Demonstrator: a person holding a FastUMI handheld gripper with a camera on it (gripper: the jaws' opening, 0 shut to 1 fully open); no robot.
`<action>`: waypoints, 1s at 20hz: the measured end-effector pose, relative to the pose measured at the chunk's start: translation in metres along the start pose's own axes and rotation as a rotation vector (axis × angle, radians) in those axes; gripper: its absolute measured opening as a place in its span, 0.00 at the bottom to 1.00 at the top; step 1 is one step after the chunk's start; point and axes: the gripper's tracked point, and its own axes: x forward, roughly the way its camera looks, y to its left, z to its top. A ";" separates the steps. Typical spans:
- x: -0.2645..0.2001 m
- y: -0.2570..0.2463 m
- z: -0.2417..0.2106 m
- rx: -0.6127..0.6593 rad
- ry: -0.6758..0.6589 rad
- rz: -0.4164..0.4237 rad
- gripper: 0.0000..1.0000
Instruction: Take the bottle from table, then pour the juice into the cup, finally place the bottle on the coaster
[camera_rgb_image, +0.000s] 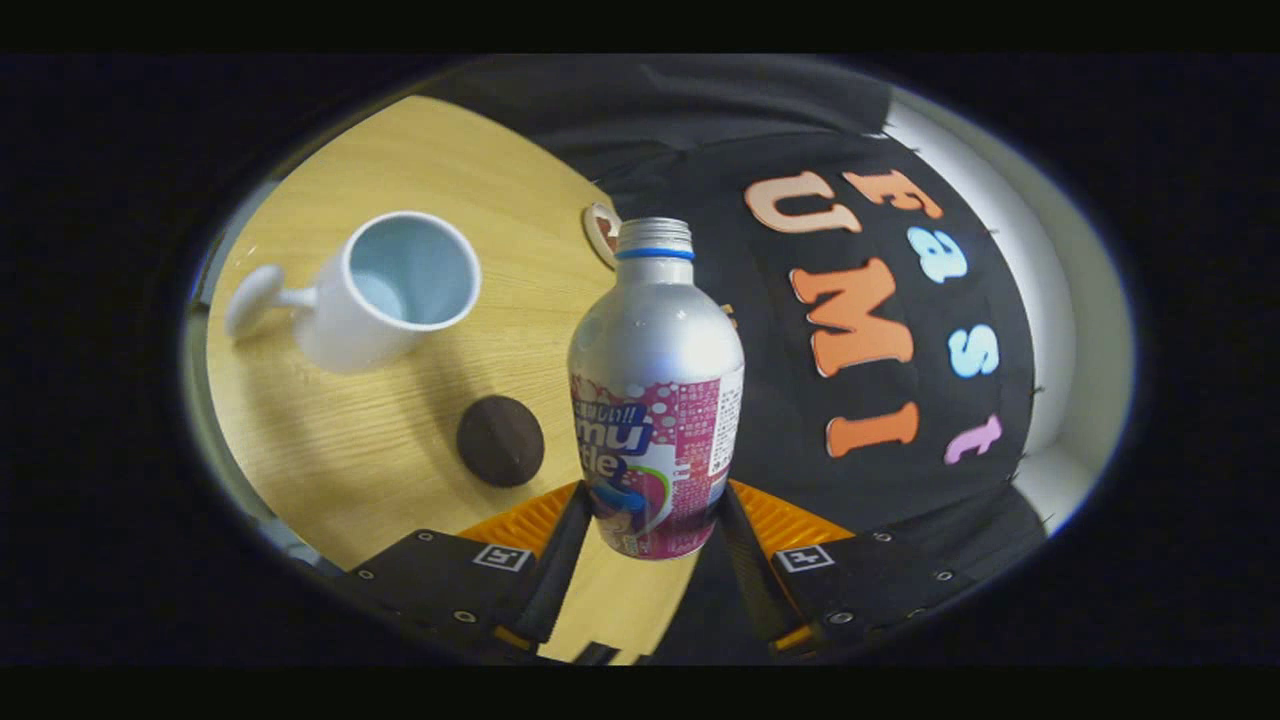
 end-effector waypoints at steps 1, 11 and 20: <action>0.007 0.002 -0.006 0.100 -0.007 0.013 0.74; 0.055 0.041 -0.016 0.804 -0.039 0.155 0.74; 0.088 0.077 -0.008 1.097 -0.023 0.304 0.75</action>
